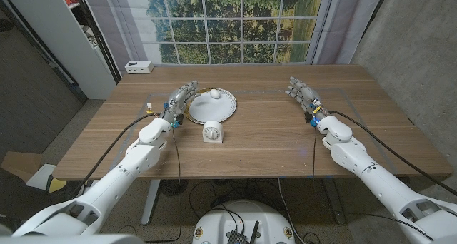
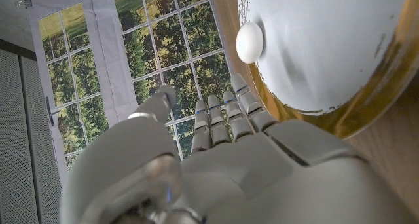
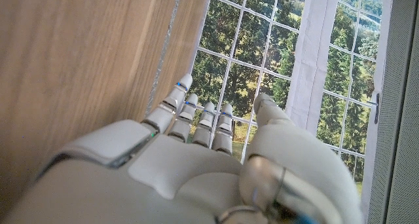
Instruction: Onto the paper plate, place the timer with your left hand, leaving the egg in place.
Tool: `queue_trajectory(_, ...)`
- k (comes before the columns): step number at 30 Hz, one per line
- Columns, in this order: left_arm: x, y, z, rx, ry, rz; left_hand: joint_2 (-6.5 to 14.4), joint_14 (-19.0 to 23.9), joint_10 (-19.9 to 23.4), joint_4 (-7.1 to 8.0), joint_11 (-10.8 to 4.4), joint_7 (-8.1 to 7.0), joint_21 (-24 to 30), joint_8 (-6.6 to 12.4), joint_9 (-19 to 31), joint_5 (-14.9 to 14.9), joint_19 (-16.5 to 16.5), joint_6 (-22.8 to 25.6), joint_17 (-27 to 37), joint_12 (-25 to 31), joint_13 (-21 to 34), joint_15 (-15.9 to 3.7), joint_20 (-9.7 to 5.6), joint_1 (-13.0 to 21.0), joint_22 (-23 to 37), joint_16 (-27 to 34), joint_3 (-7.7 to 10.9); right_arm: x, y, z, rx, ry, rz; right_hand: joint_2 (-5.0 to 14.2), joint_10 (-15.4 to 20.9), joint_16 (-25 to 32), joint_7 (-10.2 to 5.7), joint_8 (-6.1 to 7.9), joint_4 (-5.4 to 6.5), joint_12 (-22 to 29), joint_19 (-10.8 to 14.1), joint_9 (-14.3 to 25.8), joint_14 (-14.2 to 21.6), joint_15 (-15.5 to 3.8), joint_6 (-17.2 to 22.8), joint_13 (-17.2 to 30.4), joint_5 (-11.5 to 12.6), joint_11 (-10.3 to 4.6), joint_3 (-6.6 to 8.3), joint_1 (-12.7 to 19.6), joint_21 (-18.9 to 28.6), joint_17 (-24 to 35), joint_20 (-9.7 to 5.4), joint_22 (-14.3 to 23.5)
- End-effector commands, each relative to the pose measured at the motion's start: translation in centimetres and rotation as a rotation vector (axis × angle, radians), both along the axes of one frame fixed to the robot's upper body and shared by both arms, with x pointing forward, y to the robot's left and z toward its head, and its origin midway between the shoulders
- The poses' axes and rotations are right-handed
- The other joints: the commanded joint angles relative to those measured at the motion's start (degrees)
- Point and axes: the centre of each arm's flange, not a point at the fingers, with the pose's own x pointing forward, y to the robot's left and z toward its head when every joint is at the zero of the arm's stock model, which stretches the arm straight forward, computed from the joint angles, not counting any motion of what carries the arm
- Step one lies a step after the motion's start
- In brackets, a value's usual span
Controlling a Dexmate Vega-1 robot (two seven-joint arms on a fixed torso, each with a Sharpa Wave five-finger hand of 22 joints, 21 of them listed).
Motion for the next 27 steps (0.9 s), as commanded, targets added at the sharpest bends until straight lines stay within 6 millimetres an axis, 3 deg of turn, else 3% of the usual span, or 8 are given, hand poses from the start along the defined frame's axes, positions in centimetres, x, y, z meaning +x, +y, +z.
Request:
queue_trajectory(1,-0.5,-0.2,-0.3,0.054,0.002,0.040,-0.59,0.29,0.26,-1.22,-0.26,-0.29,-0.34,0.06,0.29,0.25,-0.09,0.48,0.02,0.11,0.10,-0.07,0.06,1.31,0.18,0.11,0.17,-0.1,0.1,-0.4,-0.013,-0.002,0.014,-0.21,0.53,0.37,0.11,0.18,-0.19,0.19,0.57,0.28,0.51,-6.22,0.29,0.27,0.37,0.17,0.26,0.75,0.07,0.14,-2.89,0.28)
queue_trajectory(6,-1.2,0.3,0.8,0.159,-0.013,0.107,-1.88,-0.82,-0.25,-2.51,-1.19,-1.56,-1.88,-0.15,0.39,-0.16,-2.00,0.27,-0.01,0.04,0.28,-0.44,0.64,2.04,0.25,-0.36,-1.03,-0.3,0.0,0.0,-0.037,-0.010,0.015,-0.39,0.20,0.20,0.00,-0.04,-0.47,0.07,0.42,0.25,0.32,-6.14,-0.30,0.22,0.38,0.58,0.07,0.85,-0.30,-0.13,-2.47,0.29)
queue_trajectory(7,-1.3,0.4,1.0,0.179,-0.014,0.119,-2.12,-1.22,-0.35,-2.68,-1.23,-2.38,-2.32,-0.31,0.43,-0.31,-2.49,-0.16,0.04,0.08,0.41,-0.53,0.75,2.21,0.27,-0.47,-1.43,-0.3,0.0,0.0,-0.037,-0.011,0.015,-0.45,0.14,0.19,-0.01,-0.06,-0.52,0.05,0.39,0.24,0.32,-6.08,-0.35,0.21,0.38,0.47,0.03,0.86,-0.36,-0.18,-2.38,0.29)
queue_trajectory(12,-1.8,1.1,2.0,0.256,-0.025,0.145,-4.48,-2.67,-1.05,-3.31,-1.81,-3.20,-3.70,-0.28,0.56,-0.92,-3.68,-0.28,-0.02,0.08,0.81,-0.35,0.73,2.44,0.31,-0.95,-3.27,-0.4,0.1,-0.1,-0.040,-0.011,0.021,-0.50,0.03,0.08,0.04,-0.18,-0.73,0.03,0.32,0.22,0.20,-5.89,-0.73,0.18,0.41,0.42,-0.09,0.96,-0.64,-0.37,-2.16,0.30)
queue_trajectory(16,-2.9,1.7,2.3,0.316,-0.028,0.148,-6.51,-3.21,-1.30,-2.51,-2.28,-3.78,-4.57,0.01,0.70,-1.50,-3.88,0.33,0.17,0.19,1.13,-0.48,0.41,0.78,0.32,-0.90,-5.47,-0.7,0.1,-0.4,-0.041,-0.014,0.018,-0.46,0.00,0.06,-0.05,-0.22,-0.77,0.04,0.24,0.21,0.18,-5.90,-0.90,0.17,0.41,0.42,-0.17,0.95,-0.81,-0.45,-2.03,0.30)
queue_trajectory(21,-4.4,2.2,2.9,0.392,-0.044,0.147,-11.47,-4.12,-1.63,-1.56,-3.14,-5.51,-6.57,0.64,0.93,-0.43,-3.97,2.23,0.23,0.43,1.72,-1.16,0.00,-2.72,0.35,-0.96,-10.04,-1.1,0.0,-0.7,-0.043,-0.008,0.021,-0.42,0.12,0.10,-0.10,-0.23,-0.80,0.11,0.22,0.20,0.30,-5.88,-1.00,0.16,0.41,0.48,-0.26,0.93,-0.97,-0.52,-1.84,0.31)
queue_trajectory(27,-6.1,2.5,3.2,0.455,-0.058,0.184,-14.16,-3.55,-0.39,-2.13,-4.06,-6.83,-8.01,1.16,0.98,1.11,-4.27,4.26,0.17,1.10,2.01,-2.43,0.18,-2.04,0.38,-0.62,-11.65,-1.4,0.2,-0.9,-0.048,-0.008,0.032,-0.34,0.47,0.24,-0.17,-0.22,-0.82,0.27,0.26,0.18,0.67,-5.89,-1.10,0.15,0.42,0.48,-0.37,0.90,-1.18,-0.60,-1.77,0.32)
